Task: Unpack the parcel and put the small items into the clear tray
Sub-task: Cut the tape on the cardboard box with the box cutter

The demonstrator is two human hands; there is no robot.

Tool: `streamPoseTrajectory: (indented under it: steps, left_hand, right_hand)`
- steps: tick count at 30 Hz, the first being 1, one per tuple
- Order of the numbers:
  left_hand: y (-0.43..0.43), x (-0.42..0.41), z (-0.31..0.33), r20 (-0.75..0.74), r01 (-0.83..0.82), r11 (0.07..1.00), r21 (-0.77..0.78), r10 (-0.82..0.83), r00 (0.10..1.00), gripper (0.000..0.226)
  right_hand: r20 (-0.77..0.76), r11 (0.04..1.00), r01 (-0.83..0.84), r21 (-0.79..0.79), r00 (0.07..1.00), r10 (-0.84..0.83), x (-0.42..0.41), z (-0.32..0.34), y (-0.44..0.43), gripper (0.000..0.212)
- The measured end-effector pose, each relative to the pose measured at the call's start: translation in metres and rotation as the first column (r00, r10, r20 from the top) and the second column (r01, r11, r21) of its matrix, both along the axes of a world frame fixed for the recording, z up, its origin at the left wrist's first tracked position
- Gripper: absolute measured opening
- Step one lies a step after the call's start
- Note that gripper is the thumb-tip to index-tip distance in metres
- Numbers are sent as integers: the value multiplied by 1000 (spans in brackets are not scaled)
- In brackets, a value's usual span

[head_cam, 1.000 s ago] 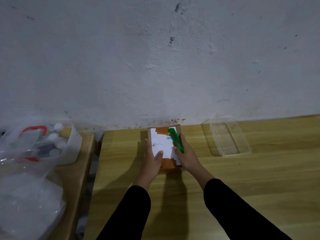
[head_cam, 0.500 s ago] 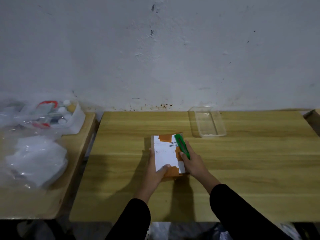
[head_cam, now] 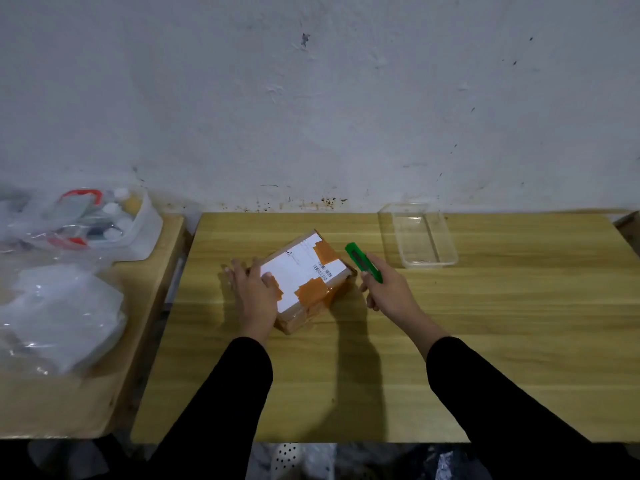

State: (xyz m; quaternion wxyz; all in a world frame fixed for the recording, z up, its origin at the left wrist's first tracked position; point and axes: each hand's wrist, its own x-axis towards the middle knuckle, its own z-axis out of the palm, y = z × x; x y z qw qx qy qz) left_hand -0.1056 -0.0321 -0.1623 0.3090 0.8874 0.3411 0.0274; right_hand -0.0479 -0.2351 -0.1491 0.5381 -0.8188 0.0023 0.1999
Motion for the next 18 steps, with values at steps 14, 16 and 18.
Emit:
streamPoseTrajectory:
  steps: [14, 16, 18]
  left_hand:
    - [1, 1, -7, 25, 64, 957, -284, -59, 998, 57]
    - [-1, 5, -4, 23, 32, 957, -288, -26, 999, 55]
    - [-3, 7, -4, 28, -7, 957, -291, 15, 999, 54]
  right_hand:
    - [122, 968, -178, -177, 972, 200, 22, 11, 26, 45]
    - [146, 955, -186, -231, 964, 223, 22, 8, 30, 42]
    - [154, 948, -182, -261, 962, 227, 23, 7, 33, 40]
